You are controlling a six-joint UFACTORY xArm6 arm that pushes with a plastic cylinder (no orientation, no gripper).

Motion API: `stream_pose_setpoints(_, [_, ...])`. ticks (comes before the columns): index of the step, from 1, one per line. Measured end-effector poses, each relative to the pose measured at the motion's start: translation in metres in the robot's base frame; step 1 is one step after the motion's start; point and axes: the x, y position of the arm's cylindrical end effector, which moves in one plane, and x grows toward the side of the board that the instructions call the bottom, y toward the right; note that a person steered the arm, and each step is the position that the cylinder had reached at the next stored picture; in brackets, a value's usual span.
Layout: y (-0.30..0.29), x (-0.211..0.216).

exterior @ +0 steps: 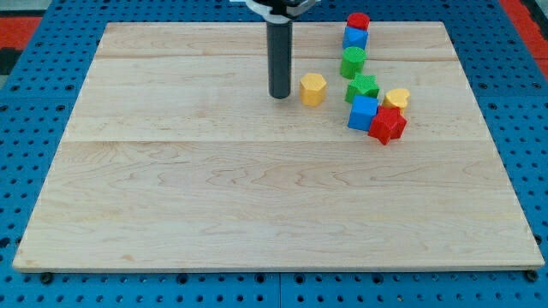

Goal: Slide the yellow hexagon into the green star

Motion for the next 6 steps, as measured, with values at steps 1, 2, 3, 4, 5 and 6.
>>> stream_pose_setpoints(1, [-0.01,-0.008])
stream_pose_setpoints(2, [-0.004,-0.013])
stream_pose_setpoints(3, [0.026,-0.007])
stream_pose_setpoints(4, [0.053,-0.003])
stream_pose_setpoints(5, [0.077,-0.003])
stream_pose_setpoints(6, [0.072,-0.029])
